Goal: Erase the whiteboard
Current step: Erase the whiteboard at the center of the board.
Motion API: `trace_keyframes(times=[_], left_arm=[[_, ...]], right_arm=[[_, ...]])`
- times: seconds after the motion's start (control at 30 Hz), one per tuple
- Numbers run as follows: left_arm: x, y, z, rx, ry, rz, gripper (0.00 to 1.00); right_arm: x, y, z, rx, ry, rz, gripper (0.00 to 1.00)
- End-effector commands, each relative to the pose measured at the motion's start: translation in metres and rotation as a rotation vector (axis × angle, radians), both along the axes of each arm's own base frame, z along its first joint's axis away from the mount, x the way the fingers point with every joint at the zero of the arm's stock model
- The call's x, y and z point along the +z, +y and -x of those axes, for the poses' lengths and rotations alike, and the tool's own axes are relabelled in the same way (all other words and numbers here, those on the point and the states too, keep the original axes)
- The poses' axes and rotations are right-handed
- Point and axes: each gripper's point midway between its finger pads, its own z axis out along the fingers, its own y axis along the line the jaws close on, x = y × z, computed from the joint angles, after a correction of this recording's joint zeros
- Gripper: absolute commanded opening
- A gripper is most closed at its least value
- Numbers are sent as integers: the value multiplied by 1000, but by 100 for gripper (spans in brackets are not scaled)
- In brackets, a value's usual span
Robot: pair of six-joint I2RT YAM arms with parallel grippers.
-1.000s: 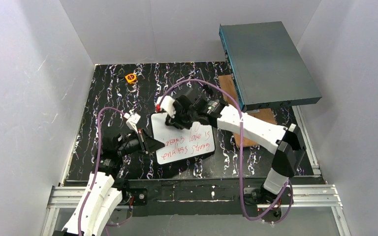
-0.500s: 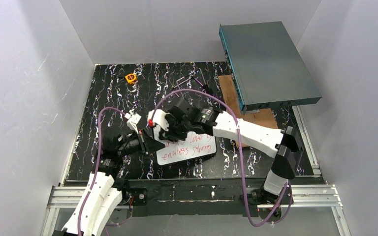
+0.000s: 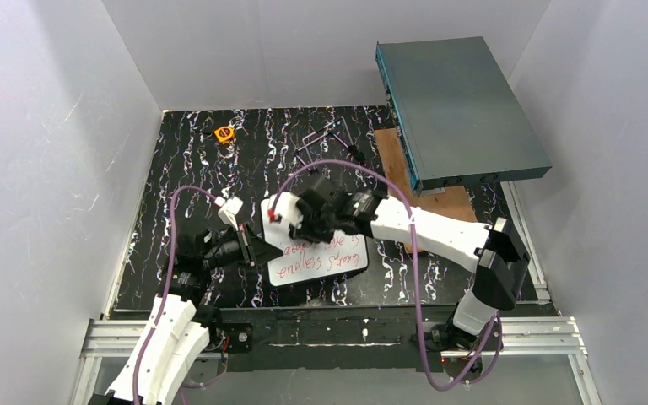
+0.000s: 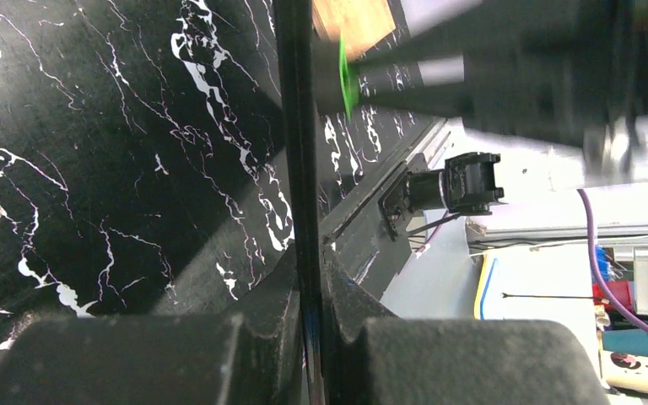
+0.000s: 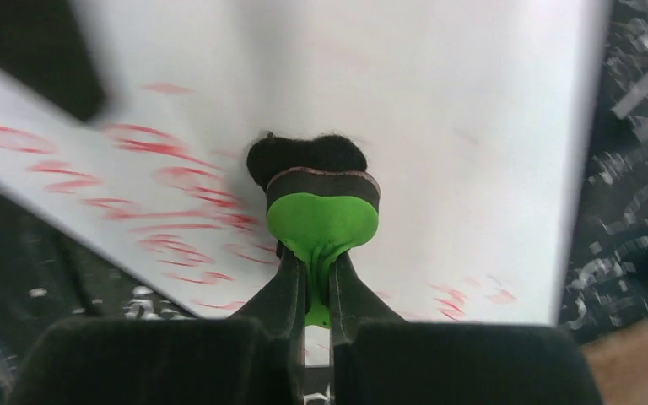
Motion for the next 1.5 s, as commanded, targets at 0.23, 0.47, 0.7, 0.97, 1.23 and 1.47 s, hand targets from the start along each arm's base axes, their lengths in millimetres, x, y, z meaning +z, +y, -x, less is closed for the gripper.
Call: trace_keyframes(times=[0.23, 0.47, 0.7, 0.97, 1.23, 1.47], left_arm=[[49, -11, 5, -116, -223, 76, 0], [48, -12, 5, -121, -217, 78, 0], [49, -11, 5, -116, -223, 79, 0], [50, -12, 6, -124, -223, 84, 0], [50, -14, 8, -136, -219, 90, 0], [49, -14, 8, -134, -216, 91, 0]], right_arm=[[40, 3, -56, -171, -63, -89, 1], [9, 7, 22, 85, 1, -63, 1], [46, 12, -31, -85, -13, -141, 1], [-8, -28, -11, -28, -8, -91, 1], [1, -38, -16, -43, 22, -150, 1], [53, -22, -45, -123, -40, -193, 1]])
